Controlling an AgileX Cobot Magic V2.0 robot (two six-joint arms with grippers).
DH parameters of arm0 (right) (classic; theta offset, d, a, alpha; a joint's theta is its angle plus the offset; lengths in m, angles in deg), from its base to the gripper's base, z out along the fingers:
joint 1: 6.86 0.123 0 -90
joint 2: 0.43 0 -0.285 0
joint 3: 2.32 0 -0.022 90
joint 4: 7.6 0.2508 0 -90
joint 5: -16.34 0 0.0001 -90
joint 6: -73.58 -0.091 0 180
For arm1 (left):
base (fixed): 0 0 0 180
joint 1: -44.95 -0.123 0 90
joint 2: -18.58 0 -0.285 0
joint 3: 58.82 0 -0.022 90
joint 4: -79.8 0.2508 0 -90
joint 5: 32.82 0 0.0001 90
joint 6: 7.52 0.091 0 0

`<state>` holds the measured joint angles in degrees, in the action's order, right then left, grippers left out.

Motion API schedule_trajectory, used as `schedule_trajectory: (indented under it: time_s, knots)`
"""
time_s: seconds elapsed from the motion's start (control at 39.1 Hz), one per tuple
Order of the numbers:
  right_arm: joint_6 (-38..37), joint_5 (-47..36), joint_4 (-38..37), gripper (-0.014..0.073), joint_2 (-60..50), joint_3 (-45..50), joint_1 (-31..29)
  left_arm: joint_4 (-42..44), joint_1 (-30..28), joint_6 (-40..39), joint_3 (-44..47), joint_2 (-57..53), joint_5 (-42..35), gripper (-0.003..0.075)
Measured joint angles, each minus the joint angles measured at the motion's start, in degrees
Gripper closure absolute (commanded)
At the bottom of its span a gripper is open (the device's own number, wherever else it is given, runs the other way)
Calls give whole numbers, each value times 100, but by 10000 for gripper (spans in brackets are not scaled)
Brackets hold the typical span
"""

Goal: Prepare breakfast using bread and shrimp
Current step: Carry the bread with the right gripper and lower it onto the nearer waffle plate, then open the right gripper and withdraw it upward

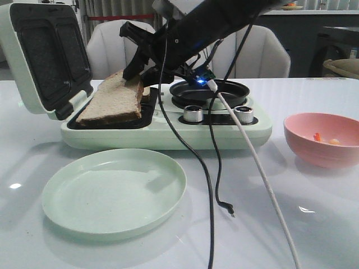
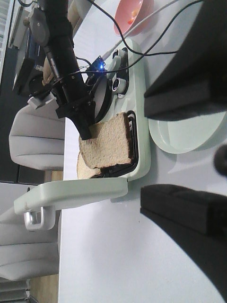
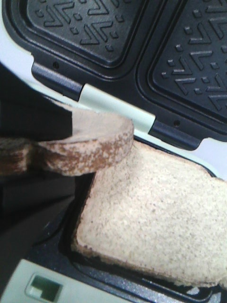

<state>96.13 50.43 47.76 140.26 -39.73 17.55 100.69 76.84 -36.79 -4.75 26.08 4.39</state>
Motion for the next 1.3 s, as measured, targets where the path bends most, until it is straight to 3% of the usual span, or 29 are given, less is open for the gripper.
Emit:
schedule_trajectory:
  time_s: [0.08, 0.18, 0.36, 0.66, 1.05, 1.3]
  knots:
    - [0, 13, -155, 48, 0, 0, 0, 0, 0, 0, 0, 0, 0, 335]
    - [0, 36, -375, -12, 4, -12, 9, 0, 0, 0, 0, 0, 0, 335]
    - [0, 48, -984, -6, -10, -182, -1, 0, 0, 0, 0, 0, 0, 335]
    - [-191, 356, -2840, -6, -728, -289, -1, 0, 0, 0, 0, 0, 0, 335]
    - [-2299, 1593, -6219, -6, -2001, -298, -11, 0, 0, 0, 0, 0, 0, 335]
    - [-2565, 2135, -6461, -6, -2877, -311, -11, 0, 0, 0, 0, 0, 0, 335]
